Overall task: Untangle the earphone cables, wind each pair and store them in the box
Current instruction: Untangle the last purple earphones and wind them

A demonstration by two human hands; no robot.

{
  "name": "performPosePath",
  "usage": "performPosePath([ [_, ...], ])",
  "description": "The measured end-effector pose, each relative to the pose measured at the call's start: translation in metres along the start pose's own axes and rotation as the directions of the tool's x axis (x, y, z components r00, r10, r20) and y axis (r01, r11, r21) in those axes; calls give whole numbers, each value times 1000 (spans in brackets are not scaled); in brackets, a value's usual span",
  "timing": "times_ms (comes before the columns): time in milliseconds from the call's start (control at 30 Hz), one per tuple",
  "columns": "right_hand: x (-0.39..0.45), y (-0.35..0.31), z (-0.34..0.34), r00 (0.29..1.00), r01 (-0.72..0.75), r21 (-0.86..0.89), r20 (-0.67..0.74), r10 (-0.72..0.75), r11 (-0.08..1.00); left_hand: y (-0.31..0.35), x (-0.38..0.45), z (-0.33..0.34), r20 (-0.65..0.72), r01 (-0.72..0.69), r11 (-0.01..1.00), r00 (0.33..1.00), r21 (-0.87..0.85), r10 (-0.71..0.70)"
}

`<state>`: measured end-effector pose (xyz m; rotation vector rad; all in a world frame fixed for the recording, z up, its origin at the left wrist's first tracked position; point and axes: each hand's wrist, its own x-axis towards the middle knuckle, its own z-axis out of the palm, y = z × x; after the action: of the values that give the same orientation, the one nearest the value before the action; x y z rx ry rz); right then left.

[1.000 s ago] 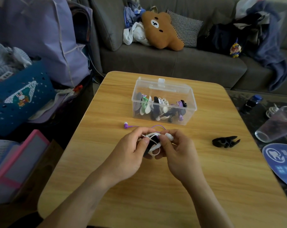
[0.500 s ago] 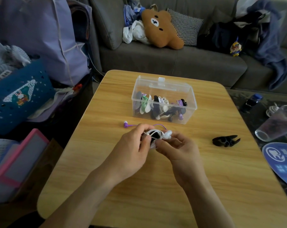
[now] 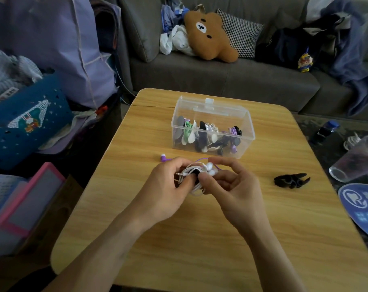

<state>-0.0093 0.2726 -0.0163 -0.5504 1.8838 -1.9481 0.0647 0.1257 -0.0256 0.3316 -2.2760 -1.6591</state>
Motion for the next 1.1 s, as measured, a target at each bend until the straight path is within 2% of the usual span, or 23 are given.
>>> performPosePath([
  [133, 2, 3, -1, 998, -17, 40, 60, 15, 999, 4, -2, -1, 14, -15, 998, 1000, -63, 16],
  [200, 5, 5, -3, 984, -126, 200, 150, 97, 972, 6, -2, -2, 19, -24, 996, 999, -88, 26],
  [300, 7, 4, -4, 938, -314, 399, 269, 217, 862, 8, -3, -6, 36, -43, 994, 998, -100, 47],
  [433, 8, 1, 0, 920, -383, 448, 260, 292, 808, 8, -3, -8, 27, -79, 994, 996, -78, 81],
  [600, 7, 5, 3, 949, -315, 304, 80, 305, 899, 6, -4, -6, 2, -78, 995, 997, -69, 78],
  [733, 4, 5, 3, 967, -253, 214, 13, 256, 944, 8, -4, -3, -31, -59, 993, 998, -103, 56],
  [867, 1, 6, 5, 987, -158, 130, -9, 160, 979, 9, -2, 1, -126, -8, 989, 992, -147, -11],
  [1000, 0, 0, 5, 992, -129, 202, 23, 127, 971, 11, -1, 1, -122, 12, 982, 992, -186, -35],
  [1100, 0, 0, 5, 998, -58, 125, 14, 57, 990, 12, 0, -1, -109, 33, 972, 992, -234, -59],
])
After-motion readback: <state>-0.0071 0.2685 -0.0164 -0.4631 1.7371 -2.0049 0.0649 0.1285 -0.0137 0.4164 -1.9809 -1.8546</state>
